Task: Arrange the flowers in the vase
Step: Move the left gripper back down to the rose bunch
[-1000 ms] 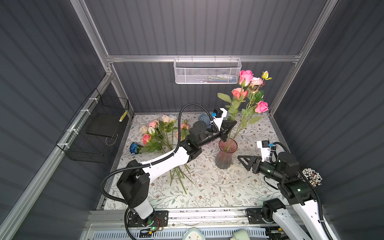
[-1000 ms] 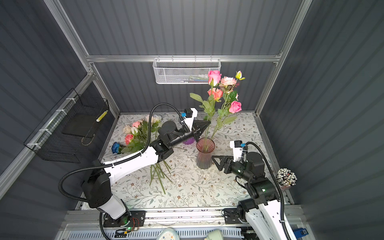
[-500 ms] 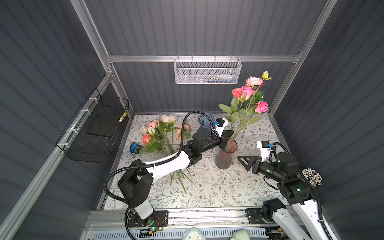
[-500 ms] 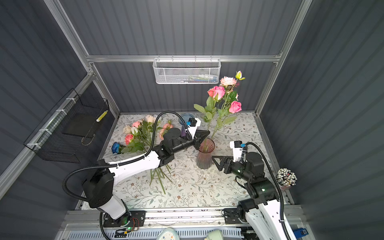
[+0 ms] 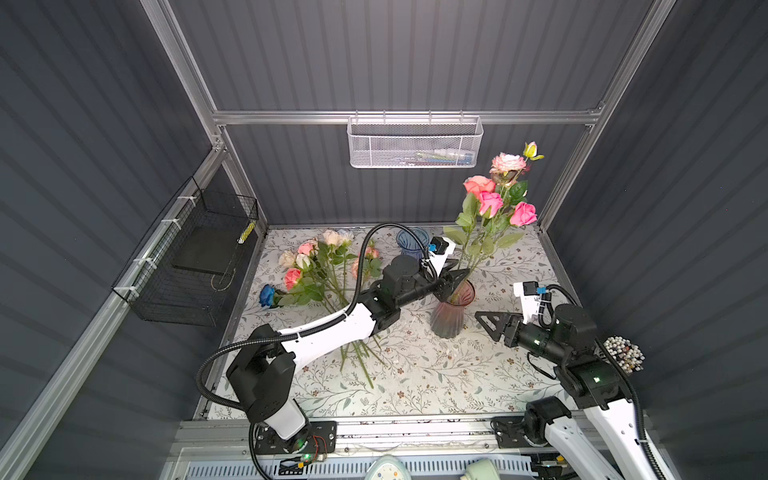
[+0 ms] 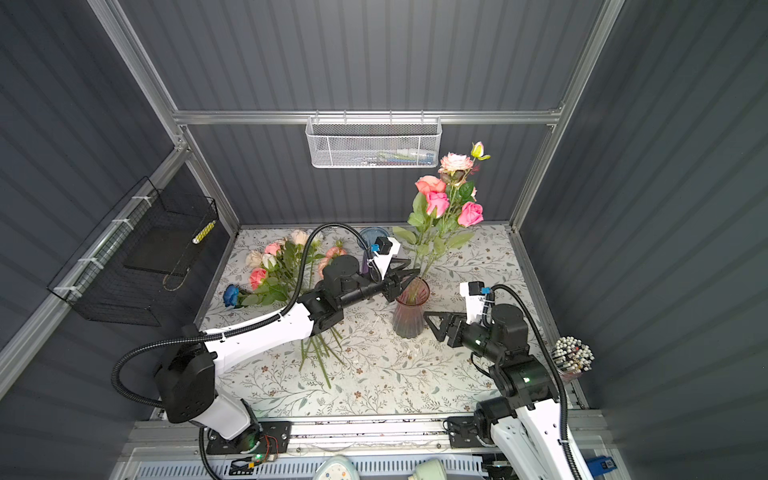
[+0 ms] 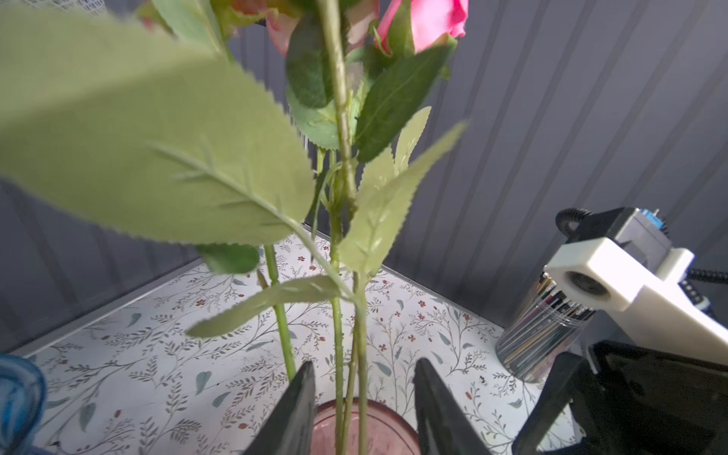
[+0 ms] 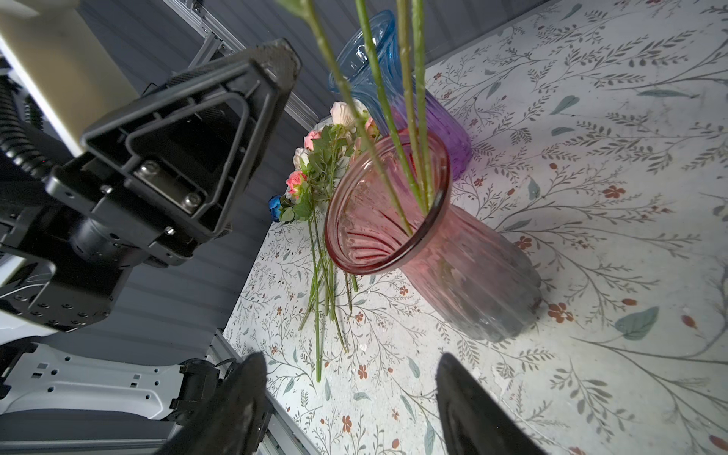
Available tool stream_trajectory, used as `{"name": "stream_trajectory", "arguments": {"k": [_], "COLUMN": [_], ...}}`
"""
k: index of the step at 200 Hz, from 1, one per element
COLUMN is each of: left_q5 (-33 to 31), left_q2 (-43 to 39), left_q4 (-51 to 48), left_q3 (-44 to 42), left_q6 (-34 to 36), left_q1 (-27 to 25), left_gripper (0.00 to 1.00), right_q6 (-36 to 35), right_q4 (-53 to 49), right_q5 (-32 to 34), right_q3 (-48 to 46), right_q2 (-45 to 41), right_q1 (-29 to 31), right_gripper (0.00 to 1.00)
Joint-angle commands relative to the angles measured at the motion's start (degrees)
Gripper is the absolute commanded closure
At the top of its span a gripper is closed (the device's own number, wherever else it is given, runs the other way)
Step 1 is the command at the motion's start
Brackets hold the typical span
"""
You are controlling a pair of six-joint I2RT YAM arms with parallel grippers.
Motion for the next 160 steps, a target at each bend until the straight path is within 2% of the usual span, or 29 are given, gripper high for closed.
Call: {"name": "stream_trajectory", "arguments": {"k": [1, 17, 33, 49, 61, 71, 90, 98, 106, 128, 160], "left_q5": [-1.9, -5.4, -12.8, -21.7, -30.9, -33.8, -30.7, -29.6, -28.1, -23.3, -21.4], "left_q2": [-4.7, -7.5, -10.7, -14.2, -15.5, -15.5, -13.1, -10.7, -7.6, 2.8, 13.8], "left_q4": [-6.0, -10.6, -14.7, -14.6, -15.7, -20.2, -30.7, -35.5, -39.8, -46.1, -51.9], "left_q3": [0.4, 0.4, -0.8, -4.7, -7.1, -7.2, -6.6, -5.6, -4.2, -0.8, 4.9], "left_q6": [3.6, 5.1, 5.3, 4.6, 1.3, -3.4, -14.6, -17.7, -19.3, -18.6, -13.1], "left_q1": [-0.4, -0.4, -0.2, 0.0, 0.9, 4.1, 14.0, 17.8, 21.1, 26.4, 26.9], "left_gripper": [0.5, 0.45, 0.4, 0.35, 0.3, 0.35, 0.46, 0.52, 0.53, 0.53, 0.49], "right_q6": [-1.4, -2.3, -3.0, -3.3, -3.3, -2.9, -2.4, -2.4, -2.6, -2.6, -2.3], "right_q4": [-1.3, -2.2, -3.1, -3.3, -2.7, -2.2, -1.6, -1.6, -1.6, -1.4, -1.2], "right_q5": [0.4, 0.9, 1.7, 2.0, 0.8, -0.5, -1.8, -1.7, -1.5, -1.0, -0.4], "right_q3": [2.3, 3.5, 4.5, 5.1, 5.2, 5.1, 5.1, 5.1, 5.1, 4.9, 4.5], "right_q2": [-0.3, -0.3, -0.3, 0.0, 0.4, 1.1, 2.2, 2.4, 2.6, 2.9, 2.8], "right_q1": [0.2, 0.3, 0.3, 0.3, 0.3, 0.3, 0.3, 0.3, 0.3, 0.3, 0.3], "right_gripper": [0.3, 0.3, 0.3, 0.32, 0.35, 0.38, 0.44, 0.46, 0.48, 0.48, 0.45]}}
